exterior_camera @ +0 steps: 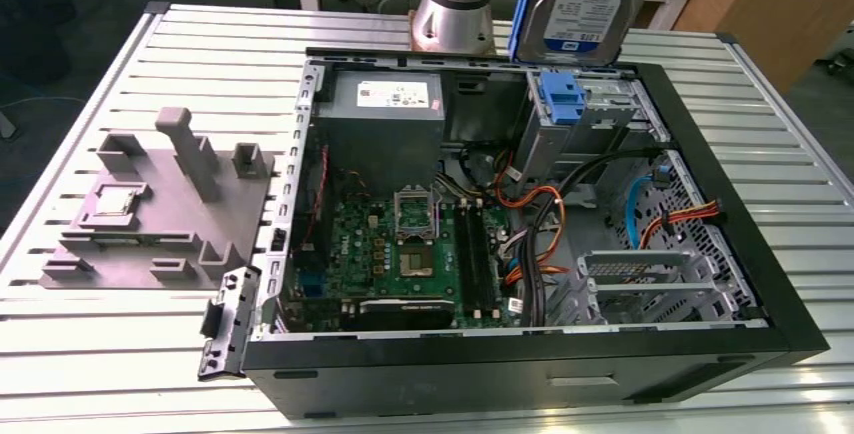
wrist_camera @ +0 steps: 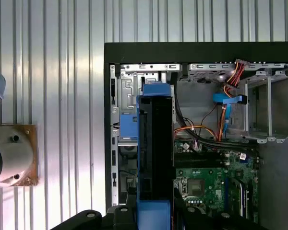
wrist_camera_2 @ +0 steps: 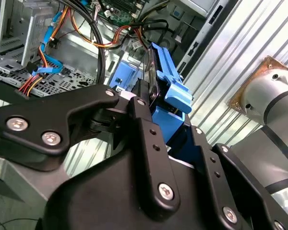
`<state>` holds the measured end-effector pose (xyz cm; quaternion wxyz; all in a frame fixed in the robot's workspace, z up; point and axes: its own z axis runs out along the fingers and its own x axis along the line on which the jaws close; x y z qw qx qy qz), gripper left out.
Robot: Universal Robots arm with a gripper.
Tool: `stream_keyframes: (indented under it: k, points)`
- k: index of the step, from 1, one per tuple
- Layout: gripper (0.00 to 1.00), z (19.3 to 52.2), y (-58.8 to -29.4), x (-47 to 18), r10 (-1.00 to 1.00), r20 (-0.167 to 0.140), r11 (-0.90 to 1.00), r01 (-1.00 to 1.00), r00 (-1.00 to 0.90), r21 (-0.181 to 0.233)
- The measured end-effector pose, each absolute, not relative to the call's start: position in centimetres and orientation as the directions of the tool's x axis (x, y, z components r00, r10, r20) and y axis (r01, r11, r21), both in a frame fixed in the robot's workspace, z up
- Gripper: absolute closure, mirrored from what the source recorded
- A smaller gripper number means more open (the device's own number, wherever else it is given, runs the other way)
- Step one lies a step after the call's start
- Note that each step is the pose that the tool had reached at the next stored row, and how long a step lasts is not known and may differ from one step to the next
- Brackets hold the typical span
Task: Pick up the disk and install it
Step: 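Insert the disk into the insertion slot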
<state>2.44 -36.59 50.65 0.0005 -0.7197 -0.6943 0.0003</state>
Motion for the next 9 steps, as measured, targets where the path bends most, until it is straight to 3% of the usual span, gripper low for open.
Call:
stream_keyframes:
  k: [9]
  points:
    - [0.63,50.65,-36.59,3.23,0.999,0.0,-0.036,0.999,0.036,-0.001]
